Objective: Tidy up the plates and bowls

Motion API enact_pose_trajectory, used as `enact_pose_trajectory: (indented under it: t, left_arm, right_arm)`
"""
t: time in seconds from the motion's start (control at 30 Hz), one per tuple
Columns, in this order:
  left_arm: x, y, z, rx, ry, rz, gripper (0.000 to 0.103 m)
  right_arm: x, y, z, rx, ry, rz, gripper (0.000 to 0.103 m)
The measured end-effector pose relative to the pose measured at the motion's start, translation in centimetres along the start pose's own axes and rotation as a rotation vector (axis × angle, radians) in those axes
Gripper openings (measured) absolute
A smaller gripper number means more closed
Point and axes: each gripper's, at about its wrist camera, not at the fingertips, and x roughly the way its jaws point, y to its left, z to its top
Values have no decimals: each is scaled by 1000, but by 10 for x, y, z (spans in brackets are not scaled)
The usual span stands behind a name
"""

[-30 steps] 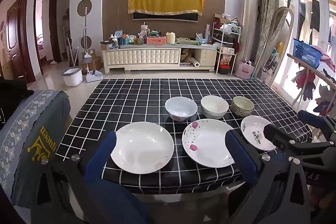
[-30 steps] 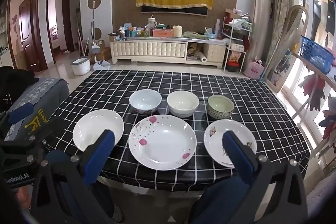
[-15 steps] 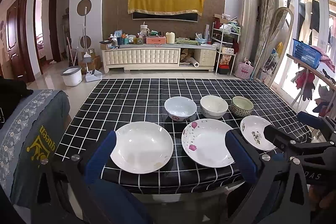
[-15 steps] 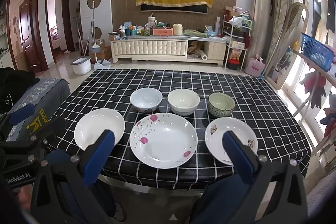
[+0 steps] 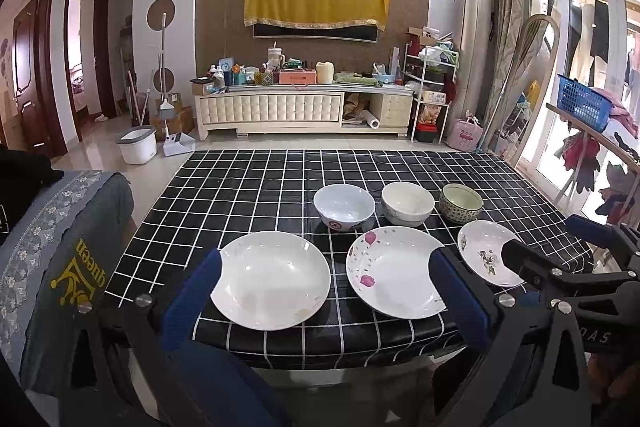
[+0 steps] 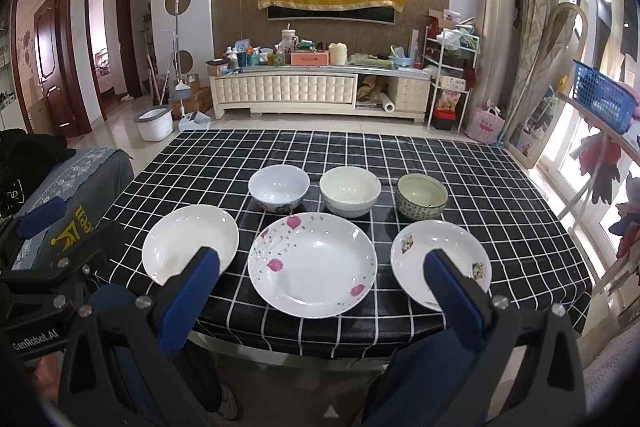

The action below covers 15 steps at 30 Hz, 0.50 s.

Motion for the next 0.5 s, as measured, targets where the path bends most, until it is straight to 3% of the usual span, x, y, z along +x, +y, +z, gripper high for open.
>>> enact_pose_trajectory:
  t: [0.5]
  left_arm:
    - [-2,-1,-1,2,2,-3,103]
  right_arm:
    - [-2,-1,0,1,9,-6,103]
